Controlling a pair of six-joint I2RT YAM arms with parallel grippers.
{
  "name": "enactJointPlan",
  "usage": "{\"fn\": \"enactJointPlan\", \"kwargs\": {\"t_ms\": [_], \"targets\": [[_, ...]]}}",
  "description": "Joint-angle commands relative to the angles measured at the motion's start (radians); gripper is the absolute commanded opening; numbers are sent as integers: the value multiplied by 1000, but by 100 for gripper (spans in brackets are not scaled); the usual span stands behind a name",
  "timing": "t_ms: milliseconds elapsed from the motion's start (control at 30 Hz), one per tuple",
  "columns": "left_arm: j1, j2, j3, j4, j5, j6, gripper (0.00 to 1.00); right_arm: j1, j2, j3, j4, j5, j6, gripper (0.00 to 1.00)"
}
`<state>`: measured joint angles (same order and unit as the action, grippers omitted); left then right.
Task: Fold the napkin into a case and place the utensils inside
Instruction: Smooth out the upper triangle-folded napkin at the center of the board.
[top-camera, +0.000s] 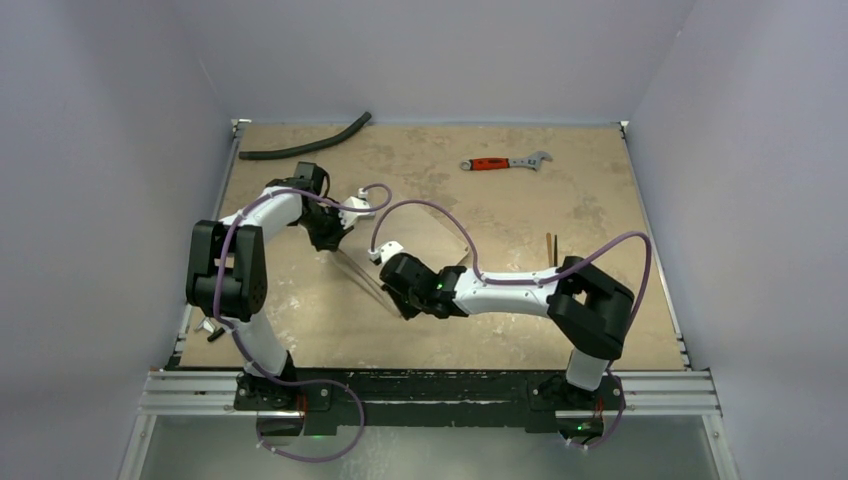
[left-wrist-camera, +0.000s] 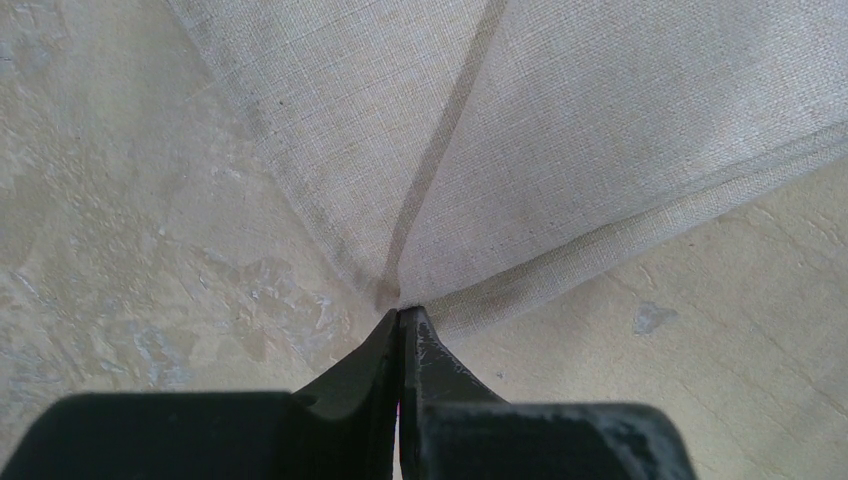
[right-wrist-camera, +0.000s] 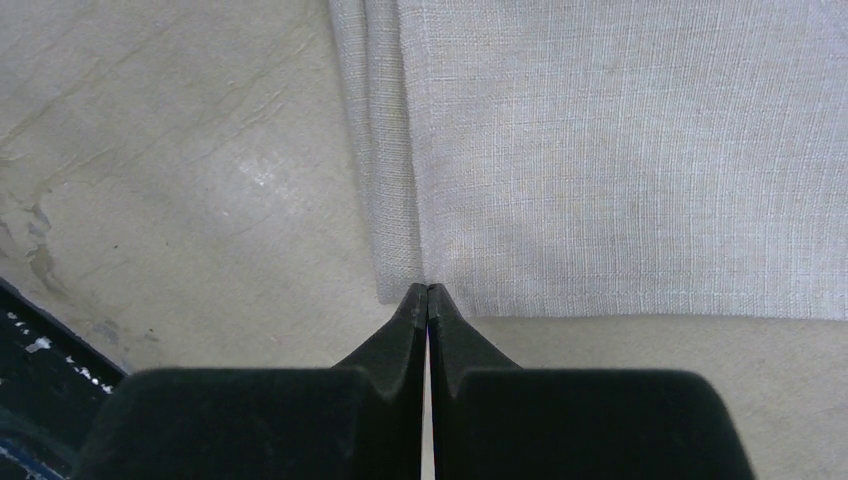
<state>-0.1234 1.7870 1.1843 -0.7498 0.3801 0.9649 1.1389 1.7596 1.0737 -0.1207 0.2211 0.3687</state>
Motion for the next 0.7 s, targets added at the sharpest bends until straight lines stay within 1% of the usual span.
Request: {"fn": "enactJointPlan", "kwargs": {"t_ms": [0, 200, 500, 600, 633, 667], "targets": [[12, -28, -8, -8, 15, 22, 0, 8, -30, 66, -33, -4, -30, 0], [17, -18, -20, -8, 19, 13, 0, 21, -15, 74, -8, -68, -39, 0], [44, -18, -3, -6, 15, 4, 0, 41, 44, 6, 46, -71, -22, 0], [54, -22, 10, -10, 19, 0, 0, 41, 56, -12, 36, -76, 3, 0], [57, -23, 12, -12, 22, 0, 0, 41, 59, -18, 33, -89, 4, 2], [57, -27, 14, -17, 25, 1, 0, 41, 59, -27, 37, -91, 5, 6]]}}
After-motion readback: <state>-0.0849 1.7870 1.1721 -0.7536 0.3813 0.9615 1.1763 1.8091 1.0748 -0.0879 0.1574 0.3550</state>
